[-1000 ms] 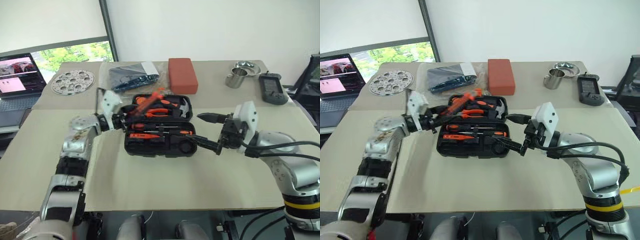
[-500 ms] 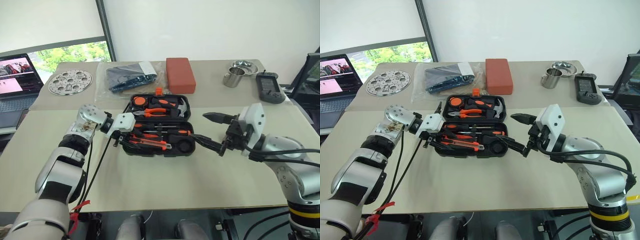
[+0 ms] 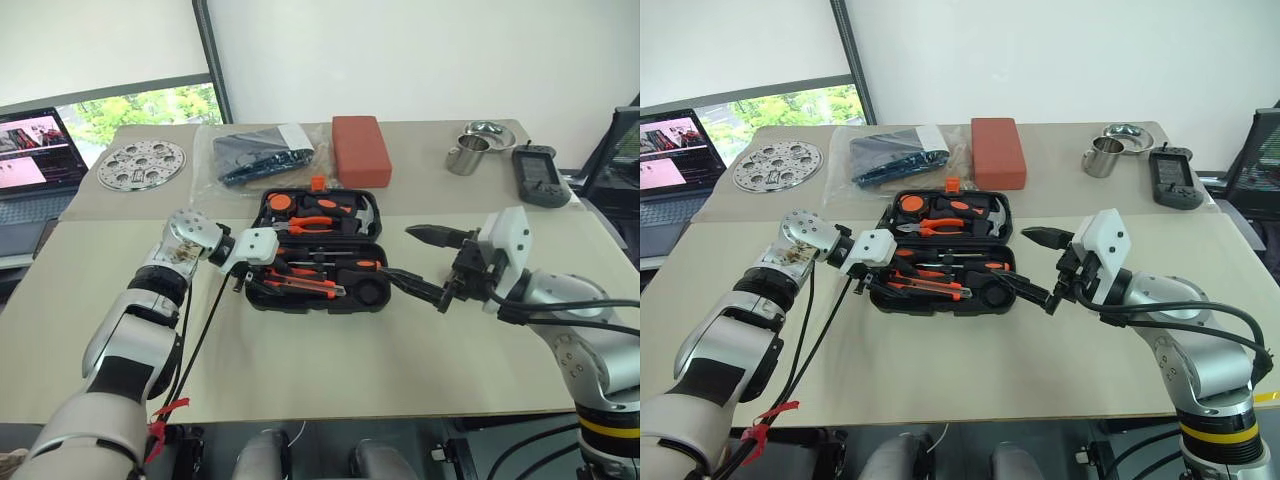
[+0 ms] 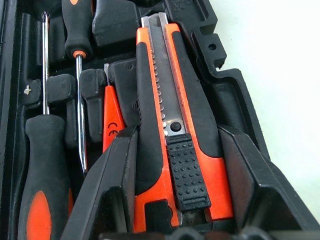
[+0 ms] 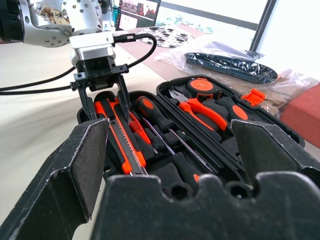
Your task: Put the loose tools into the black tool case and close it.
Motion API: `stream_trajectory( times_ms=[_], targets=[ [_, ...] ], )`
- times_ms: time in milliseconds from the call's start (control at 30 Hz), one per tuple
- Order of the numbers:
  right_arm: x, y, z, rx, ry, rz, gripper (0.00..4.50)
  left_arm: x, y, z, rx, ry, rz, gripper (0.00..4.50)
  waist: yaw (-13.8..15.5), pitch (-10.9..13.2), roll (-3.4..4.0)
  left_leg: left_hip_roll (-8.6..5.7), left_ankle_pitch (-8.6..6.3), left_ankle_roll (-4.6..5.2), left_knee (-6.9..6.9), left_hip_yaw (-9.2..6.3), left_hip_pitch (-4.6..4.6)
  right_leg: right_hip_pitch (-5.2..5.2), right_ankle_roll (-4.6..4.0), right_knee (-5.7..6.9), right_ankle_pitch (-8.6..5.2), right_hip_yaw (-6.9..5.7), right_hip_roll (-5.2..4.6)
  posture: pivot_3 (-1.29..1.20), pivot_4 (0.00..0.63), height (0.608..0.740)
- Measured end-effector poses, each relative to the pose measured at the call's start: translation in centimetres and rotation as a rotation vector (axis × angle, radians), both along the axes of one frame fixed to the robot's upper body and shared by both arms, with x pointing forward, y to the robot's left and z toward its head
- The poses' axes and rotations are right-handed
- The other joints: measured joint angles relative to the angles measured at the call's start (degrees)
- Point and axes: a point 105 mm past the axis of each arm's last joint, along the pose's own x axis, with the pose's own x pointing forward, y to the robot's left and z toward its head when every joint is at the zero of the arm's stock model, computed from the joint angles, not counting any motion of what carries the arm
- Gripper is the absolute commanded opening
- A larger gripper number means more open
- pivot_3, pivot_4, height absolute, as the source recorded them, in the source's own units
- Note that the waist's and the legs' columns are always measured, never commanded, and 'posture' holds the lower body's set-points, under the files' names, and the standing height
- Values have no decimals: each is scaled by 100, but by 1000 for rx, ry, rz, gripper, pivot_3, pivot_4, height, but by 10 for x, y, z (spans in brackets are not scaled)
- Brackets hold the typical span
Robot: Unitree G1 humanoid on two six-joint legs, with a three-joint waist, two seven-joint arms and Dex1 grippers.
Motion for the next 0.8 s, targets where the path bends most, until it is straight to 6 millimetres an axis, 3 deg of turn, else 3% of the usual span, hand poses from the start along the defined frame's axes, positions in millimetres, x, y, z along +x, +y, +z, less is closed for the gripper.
stream_trajectory(
  times_ms=[200, 267, 300, 433, 633, 800],
  targets=[
    [0, 0, -1, -3, -1, -2, 4500, 0, 0, 0, 4, 0, -6, 1814, -1, 0, 0, -1, 0, 0, 4, -1, 5, -2, 1, 28, 0, 3, 0, 0, 150, 740],
    [0, 0, -1, -4, -3, -3, 4500, -1, 0, 0, 1, 8, -3, 2825, -2, 0, 0, -2, 0, 0, 4, -2, 8, -2, 1, 34, -1, 4, 0, 0, 150, 740],
    [0, 0, -1, -4, -3, -4, 4500, -1, 0, -1, 4, 17, -5, 2928, -2, 0, 0, -2, 0, 0, 4, -3, 8, -2, 1, 35, -1, 4, 1, 0, 150, 740],
    [0, 0, -3, -2, 0, -3, 4500, -2, -10, -2, -13, 24, -22, 4388, 3, 0, 0, -2, 0, 0, 6, -4, 4, -2, 1, 35, -1, 5, 1, 0, 150, 740],
    [1, -1, -5, 1, 4, -6, 4500, 0, -14, 8, -91, 10, -14, 4482, -10, 0, 0, -1, 1, -1, 7, -4, 8, -3, 1, 41, -1, 7, 12, 0, 150, 740],
    [1, 0, -6, 1, 8, -2, 4500, 5, -18, 34, -234, 7, 16, 4482, -7, 0, 0, 0, 2, -2, 10, -6, 7, -3, 1, 45, -1, 7, 13, 0, 150, 740]
  ],
)
